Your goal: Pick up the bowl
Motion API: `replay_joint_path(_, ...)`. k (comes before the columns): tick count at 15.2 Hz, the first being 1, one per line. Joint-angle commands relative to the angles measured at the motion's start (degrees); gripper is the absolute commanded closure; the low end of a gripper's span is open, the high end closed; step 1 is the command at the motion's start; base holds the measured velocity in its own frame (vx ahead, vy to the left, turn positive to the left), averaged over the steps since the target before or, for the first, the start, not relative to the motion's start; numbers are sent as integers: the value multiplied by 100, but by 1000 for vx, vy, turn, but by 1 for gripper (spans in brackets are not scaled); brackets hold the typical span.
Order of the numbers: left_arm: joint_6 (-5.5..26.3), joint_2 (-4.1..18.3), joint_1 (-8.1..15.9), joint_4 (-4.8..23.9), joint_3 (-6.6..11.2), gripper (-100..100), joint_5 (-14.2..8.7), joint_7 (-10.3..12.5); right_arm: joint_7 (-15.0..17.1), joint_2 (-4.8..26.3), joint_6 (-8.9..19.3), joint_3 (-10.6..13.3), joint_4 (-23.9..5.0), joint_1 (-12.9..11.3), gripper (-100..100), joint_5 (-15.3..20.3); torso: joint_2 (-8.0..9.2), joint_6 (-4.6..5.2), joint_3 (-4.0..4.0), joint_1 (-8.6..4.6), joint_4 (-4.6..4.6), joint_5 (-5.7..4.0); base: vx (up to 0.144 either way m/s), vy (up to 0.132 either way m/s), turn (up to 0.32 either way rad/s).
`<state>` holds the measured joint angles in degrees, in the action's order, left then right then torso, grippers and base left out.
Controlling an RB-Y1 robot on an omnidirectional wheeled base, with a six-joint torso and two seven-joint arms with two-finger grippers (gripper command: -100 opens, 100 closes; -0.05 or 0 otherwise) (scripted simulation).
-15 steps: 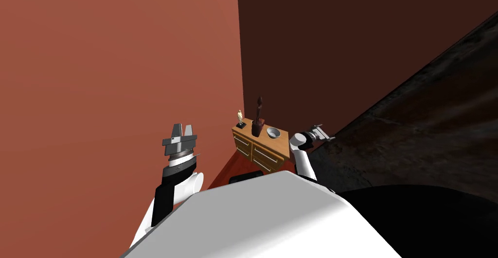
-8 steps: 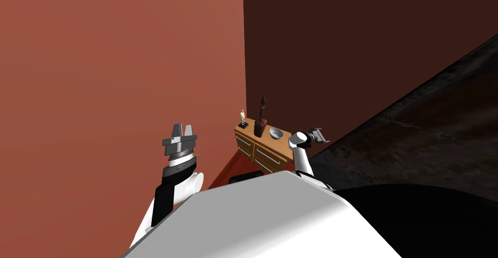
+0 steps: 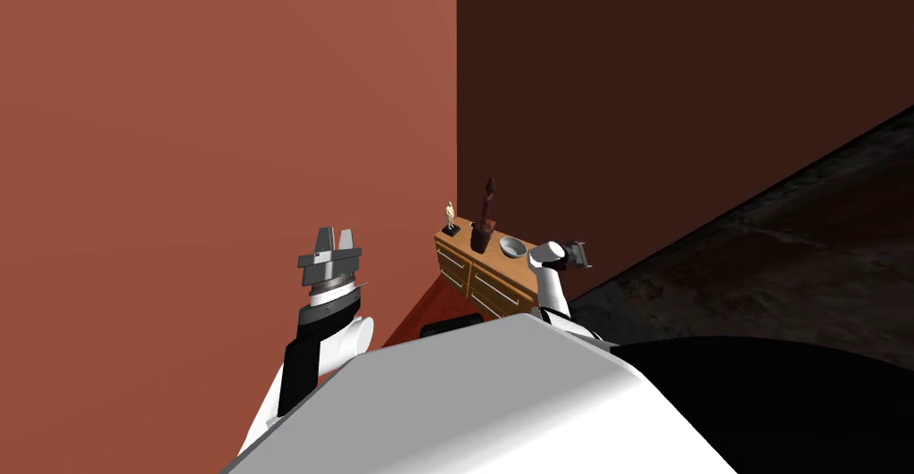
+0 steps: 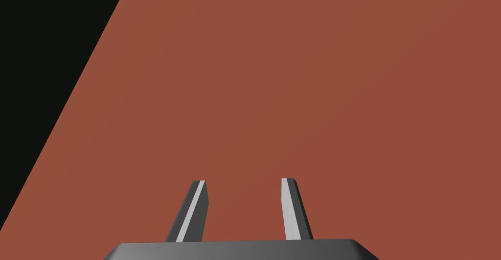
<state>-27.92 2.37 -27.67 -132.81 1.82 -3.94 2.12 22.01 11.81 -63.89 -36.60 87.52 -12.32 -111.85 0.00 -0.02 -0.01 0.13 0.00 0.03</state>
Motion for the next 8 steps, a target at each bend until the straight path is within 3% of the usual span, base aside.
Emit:
replay_joint_path(1,0,0,0,0,0,0,0,0,66,1,-56,-39,-100,-80,-100,-286,0,0,0,0,0,0,7,23,60)
replay_joint_path(2,0,0,0,0,0,0,0,0,66,1,-56,-39,-100,-80,-100,-313,1,2,0,-1,0,0,5,16,3)
replay_joint_path(3,0,0,0,0,0,0,0,0,169,-21,-181,-178,-261,-245,-100,-517,2,4,1,-4,0,0,8,30,122)
replay_joint_path(6,0,0,0,0,0,0,0,0,169,-21,-181,-178,-261,-245,-100,-769,0,3,0,0,0,1,11,23,48)
replay_joint_path(7,0,0,-1,0,0,0,0,0,268,-43,-301,-310,-415,-402,-100,-973,2,4,1,-4,0,0,7,23,92)
replay_joint_path(8,0,0,0,0,0,0,0,0,268,-43,-301,-310,-415,-402,-100,-1077,1,0,1,-2,0,0,8,26,119)
